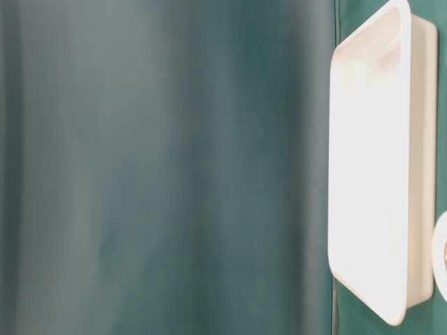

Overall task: Pick up the tape from a random location and place it into the white case.
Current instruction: 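Move the left gripper over the blue tape roll and lower it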

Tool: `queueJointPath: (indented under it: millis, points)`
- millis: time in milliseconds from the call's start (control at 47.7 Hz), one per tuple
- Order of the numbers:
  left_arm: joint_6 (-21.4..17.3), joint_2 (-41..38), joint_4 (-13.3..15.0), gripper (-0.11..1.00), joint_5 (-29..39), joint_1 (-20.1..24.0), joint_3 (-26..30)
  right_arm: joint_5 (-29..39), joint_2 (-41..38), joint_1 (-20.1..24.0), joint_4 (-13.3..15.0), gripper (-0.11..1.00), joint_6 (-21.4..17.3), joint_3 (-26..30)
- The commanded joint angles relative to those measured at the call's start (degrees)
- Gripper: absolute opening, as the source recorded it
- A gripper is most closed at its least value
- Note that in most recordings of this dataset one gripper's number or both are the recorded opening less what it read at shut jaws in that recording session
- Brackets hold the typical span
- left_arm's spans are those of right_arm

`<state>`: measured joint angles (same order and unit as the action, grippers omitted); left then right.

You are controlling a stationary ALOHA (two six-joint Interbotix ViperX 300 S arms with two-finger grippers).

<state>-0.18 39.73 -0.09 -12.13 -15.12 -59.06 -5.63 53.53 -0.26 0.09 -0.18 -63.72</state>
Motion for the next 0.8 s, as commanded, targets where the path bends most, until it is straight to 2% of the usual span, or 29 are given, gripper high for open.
queueJointPath:
  millis: [0, 378, 587, 713, 776]
  points:
    - [-0.1, -3.2, 0.1, 0.98, -1.1, -0.8, 3.5, -0.4, -0.4, -0.1, 0.2, 0.92, 0.1, 1.7]
    - [-0.3, -14.2, 0.1, 0.99, -1.3, -1.8, 11.5, -0.4, -0.6, -0.1, 0.3, 0.92, 0.1, 1.8]
    - [-0.1, -15.3, 0.1, 0.99, 0.0, -1.8, 12.9, -0.4, -0.5, -0.1, 0.3, 0.92, 0.1, 1.8]
    - [0.3, -15.1, 0.1, 0.99, 4.2, -1.8, 14.5, -0.2, -0.5, -0.1, 0.3, 0.92, 0.1, 2.1]
    - [0.3, -15.6, 0.1, 0.99, 8.8, -1.8, 16.4, -0.1, -0.6, -0.1, 0.3, 0.92, 0.1, 2.3]
